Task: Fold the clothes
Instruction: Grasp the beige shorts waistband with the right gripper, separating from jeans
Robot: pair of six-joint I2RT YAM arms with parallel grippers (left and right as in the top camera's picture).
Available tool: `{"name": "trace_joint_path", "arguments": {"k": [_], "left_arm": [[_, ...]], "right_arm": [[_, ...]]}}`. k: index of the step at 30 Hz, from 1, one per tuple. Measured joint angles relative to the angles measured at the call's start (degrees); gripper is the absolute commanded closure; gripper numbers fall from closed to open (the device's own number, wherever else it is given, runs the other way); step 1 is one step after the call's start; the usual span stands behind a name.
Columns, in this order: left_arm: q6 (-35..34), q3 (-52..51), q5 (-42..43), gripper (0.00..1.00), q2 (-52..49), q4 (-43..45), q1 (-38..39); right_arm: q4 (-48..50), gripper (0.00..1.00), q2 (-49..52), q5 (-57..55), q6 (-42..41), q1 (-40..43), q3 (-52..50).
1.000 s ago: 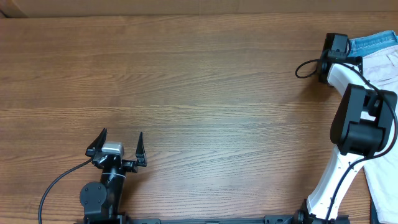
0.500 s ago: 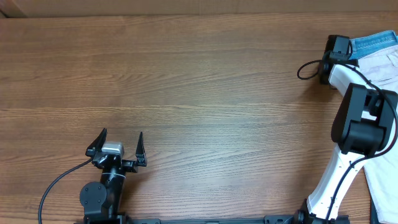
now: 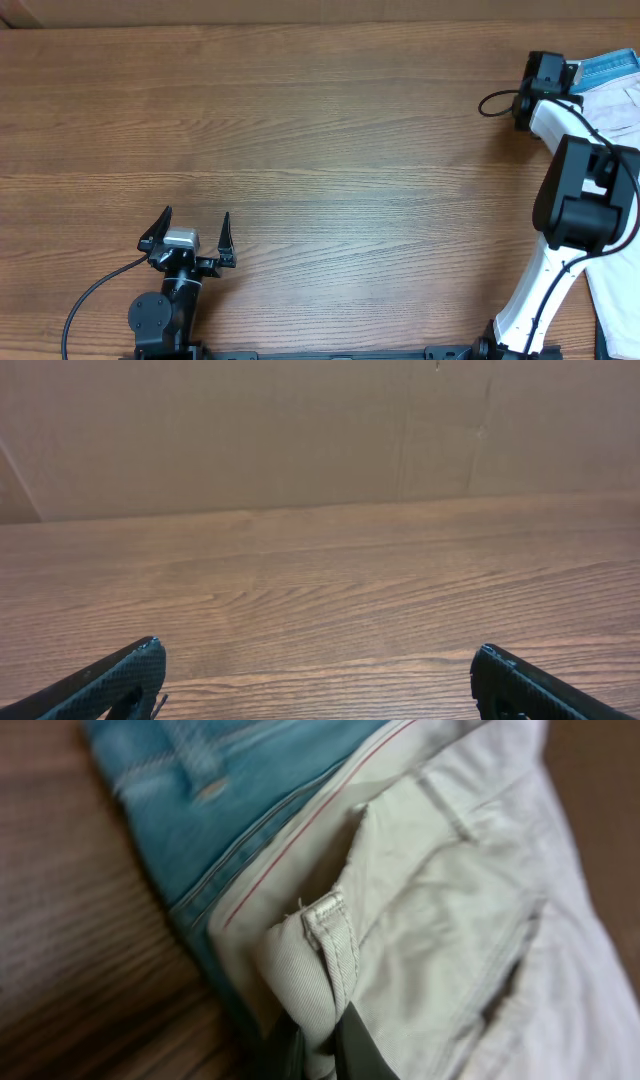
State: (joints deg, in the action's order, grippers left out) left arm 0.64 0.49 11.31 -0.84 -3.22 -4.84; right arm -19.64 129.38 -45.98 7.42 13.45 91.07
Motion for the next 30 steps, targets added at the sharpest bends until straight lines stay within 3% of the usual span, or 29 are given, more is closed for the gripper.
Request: {"name": "trace_joint_path", "arguments": {"k": [10, 17, 30], "left_arm": [[0.0, 0.0, 0.0, 0.0, 0.0, 0.0, 0.0], [0.0, 0.0, 0.0, 0.0, 0.0, 0.0, 0.0], [0.0, 0.0, 0.0, 0.0, 0.0, 0.0, 0.0]], "right_arm": [[-1.7, 0.95, -11.8, -0.8, -2.1, -1.5, 0.3], [-5.8, 0.96, -11.6, 3.4, -2.6, -2.6, 0.5], [-5.4, 0.92, -8.3, 9.7, -4.0, 3.8, 0.5]]}}
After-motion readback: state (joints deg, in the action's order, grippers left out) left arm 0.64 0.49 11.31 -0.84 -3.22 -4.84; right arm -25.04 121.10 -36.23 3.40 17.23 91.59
